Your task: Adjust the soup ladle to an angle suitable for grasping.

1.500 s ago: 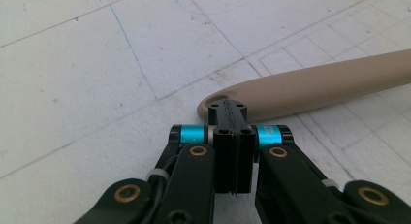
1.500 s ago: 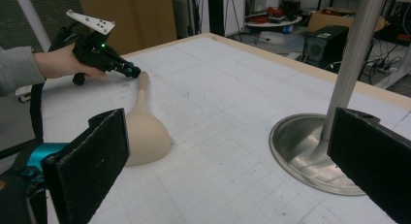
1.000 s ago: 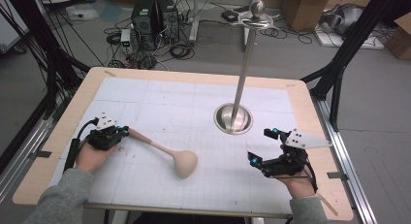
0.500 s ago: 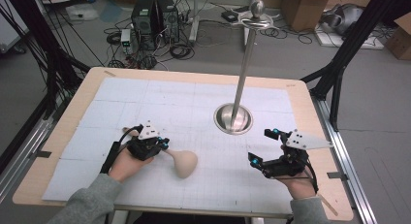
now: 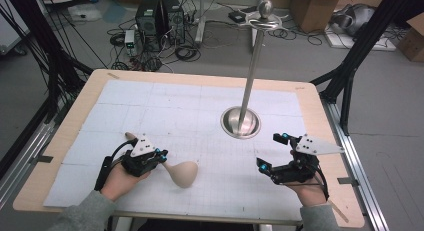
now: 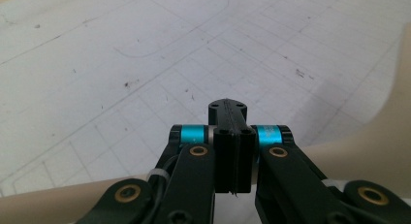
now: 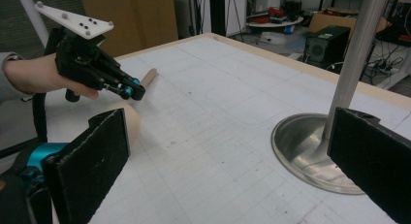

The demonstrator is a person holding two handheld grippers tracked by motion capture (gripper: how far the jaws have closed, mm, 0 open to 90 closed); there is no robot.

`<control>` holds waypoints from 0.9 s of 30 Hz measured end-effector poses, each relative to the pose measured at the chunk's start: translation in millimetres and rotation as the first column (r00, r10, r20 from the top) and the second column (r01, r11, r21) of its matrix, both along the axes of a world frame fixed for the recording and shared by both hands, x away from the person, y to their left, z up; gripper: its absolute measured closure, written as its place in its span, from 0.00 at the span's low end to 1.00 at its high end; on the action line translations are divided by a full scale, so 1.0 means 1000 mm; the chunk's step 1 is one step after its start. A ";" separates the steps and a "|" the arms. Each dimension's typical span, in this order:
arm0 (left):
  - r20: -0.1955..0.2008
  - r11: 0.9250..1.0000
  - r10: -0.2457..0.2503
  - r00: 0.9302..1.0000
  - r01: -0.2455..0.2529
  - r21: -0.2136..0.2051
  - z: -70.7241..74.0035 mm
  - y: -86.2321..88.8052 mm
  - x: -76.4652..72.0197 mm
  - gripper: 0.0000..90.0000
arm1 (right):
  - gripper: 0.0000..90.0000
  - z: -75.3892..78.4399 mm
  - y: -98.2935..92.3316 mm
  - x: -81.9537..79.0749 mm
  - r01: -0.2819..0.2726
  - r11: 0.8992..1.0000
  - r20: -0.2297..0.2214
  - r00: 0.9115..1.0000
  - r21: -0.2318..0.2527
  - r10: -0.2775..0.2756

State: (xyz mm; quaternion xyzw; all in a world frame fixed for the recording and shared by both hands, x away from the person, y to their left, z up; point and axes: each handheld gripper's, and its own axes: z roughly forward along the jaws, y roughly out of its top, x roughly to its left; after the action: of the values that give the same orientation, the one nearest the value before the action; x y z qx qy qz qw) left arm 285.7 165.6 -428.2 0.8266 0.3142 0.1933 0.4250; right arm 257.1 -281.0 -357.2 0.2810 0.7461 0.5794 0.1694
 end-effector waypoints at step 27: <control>0.071 0.991 0.115 0.991 -0.110 -0.072 0.003 0.057 -0.009 1.00 | 0.00 0.000 0.000 0.001 -0.003 1.000 -0.004 1.000 0.002 0.003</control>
State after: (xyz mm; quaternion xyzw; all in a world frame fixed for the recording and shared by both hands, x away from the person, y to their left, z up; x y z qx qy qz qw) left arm 276.9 222.6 -424.9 0.7847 0.3507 0.2371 0.4528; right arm 257.6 -280.9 -357.5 0.2816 0.7461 0.5798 0.1667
